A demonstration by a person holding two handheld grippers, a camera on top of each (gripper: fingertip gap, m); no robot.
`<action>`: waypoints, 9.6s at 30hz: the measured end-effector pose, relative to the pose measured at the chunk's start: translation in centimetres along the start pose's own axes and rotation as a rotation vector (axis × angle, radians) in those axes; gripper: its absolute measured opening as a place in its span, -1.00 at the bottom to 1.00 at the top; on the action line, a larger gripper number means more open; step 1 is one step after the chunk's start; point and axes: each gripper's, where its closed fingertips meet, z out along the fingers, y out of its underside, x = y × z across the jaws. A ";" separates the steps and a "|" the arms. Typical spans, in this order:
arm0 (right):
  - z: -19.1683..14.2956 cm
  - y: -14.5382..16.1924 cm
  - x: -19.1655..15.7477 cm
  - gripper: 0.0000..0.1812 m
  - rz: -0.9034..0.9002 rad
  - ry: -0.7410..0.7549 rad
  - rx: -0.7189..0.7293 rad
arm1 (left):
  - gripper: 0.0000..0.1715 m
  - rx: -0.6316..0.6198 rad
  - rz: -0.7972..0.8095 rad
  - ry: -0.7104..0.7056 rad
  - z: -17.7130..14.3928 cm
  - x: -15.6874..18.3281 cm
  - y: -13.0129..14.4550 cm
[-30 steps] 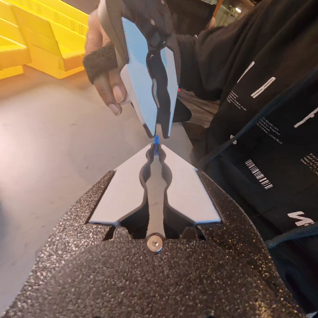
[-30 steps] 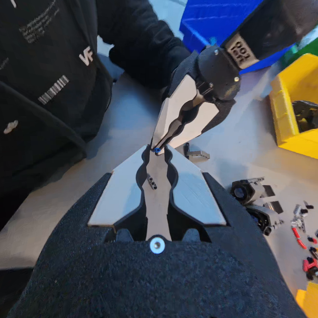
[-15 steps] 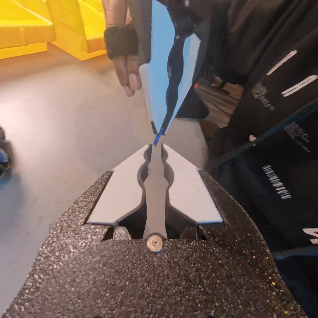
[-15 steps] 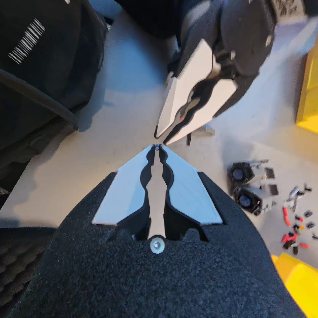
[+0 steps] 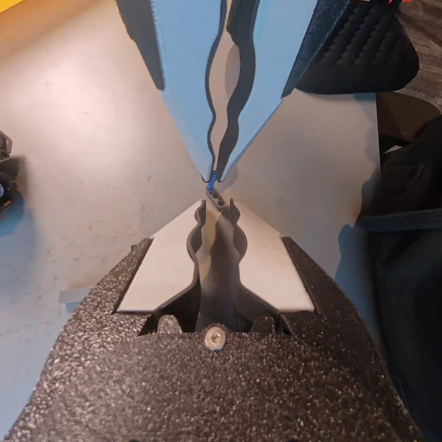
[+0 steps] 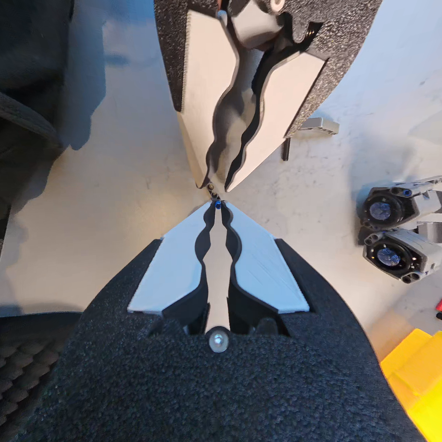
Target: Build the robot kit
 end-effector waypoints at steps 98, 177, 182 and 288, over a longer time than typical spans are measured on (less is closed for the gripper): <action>0.1 0.2 -0.2 -0.98 0.300 0.207 0.485 | -0.94 0.006 0.031 -0.024 0.1 -0.6 0.1; -10.1 -10.5 3.2 -0.74 0.204 0.270 1.043 | -0.92 0.640 0.235 -0.082 -11.2 -0.6 -8.7; -10.6 -10.5 3.2 -0.73 0.249 0.247 1.131 | -0.92 0.685 0.262 -0.093 -11.3 -0.8 -9.2; -7.6 -7.1 7.3 -0.76 0.028 0.735 0.647 | -0.94 0.766 -0.669 0.467 -10.7 -5.0 -8.4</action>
